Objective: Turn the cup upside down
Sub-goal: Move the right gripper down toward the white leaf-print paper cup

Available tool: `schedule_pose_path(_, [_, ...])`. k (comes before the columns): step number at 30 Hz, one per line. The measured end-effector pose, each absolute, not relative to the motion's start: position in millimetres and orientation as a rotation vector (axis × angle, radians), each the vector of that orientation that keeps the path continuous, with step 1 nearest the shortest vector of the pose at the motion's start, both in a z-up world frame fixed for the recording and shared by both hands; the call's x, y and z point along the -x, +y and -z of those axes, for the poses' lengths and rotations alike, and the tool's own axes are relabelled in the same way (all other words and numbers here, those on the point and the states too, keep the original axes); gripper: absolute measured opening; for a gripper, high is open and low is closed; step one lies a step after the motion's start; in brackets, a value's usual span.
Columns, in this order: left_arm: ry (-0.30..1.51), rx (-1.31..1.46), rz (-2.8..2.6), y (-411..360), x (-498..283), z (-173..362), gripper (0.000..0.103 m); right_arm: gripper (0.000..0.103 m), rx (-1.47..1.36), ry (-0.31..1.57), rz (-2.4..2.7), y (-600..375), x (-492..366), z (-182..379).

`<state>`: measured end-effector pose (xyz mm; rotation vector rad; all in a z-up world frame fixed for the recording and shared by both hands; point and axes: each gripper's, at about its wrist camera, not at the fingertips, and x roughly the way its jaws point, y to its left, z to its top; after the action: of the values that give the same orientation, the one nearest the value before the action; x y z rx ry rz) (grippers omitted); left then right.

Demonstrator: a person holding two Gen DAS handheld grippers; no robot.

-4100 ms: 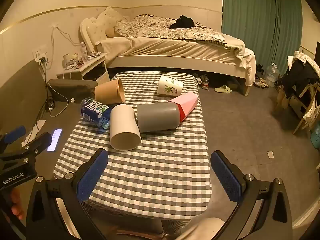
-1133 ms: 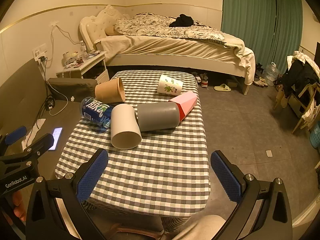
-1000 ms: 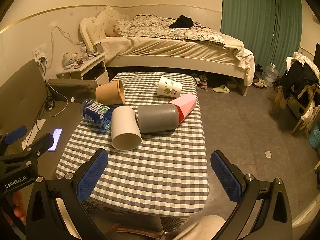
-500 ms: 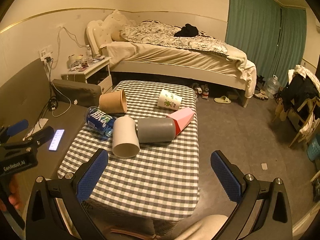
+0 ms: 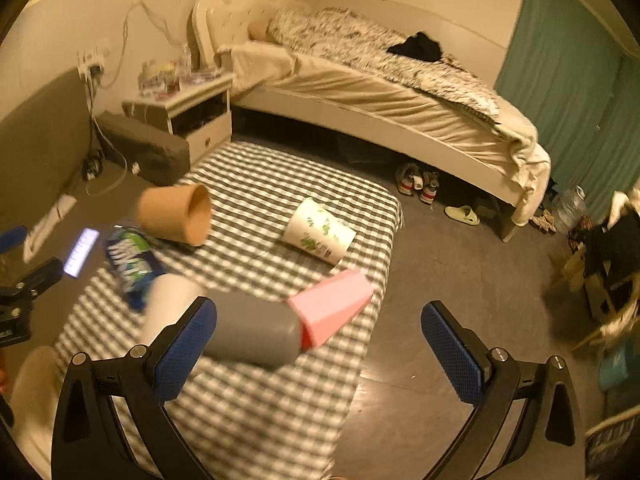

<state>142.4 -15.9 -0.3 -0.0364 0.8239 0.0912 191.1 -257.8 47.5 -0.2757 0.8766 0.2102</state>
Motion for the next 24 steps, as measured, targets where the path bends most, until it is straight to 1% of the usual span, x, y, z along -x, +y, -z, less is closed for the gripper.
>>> schedule_pose_path(8, [0.879, 0.008, -0.106, -32, -210, 33, 0.103, 0.103, 0.416, 0.993, -0.277, -248, -291, 7])
schedule_pose_path(11, [0.891, 0.008, -0.111, -34, -230, 40, 0.103, 0.102, 0.467, 1.036, -0.316, -243, -318, 34])
schedule_pose_path(17, [0.904, -0.006, -0.101, -37, -255, 52, 0.103, 0.100, 0.564, 1.083, -0.380, -226, -354, 69])
schedule_pose_path(22, [0.924, -0.011, -0.082, -36, -264, 60, 0.103, 0.092, 0.622, 1.127, -0.403, -218, -374, 95])
schedule_pose_path(23, [0.926, -0.013, -0.081, -36, -264, 60, 0.103, 0.090, 0.624, 1.134, -0.407, -217, -375, 98])
schedule_pose_path(24, [0.929, -0.017, -0.081, -36, -265, 61, 0.103, 0.085, 0.623, 1.141, -0.409, -217, -377, 102])
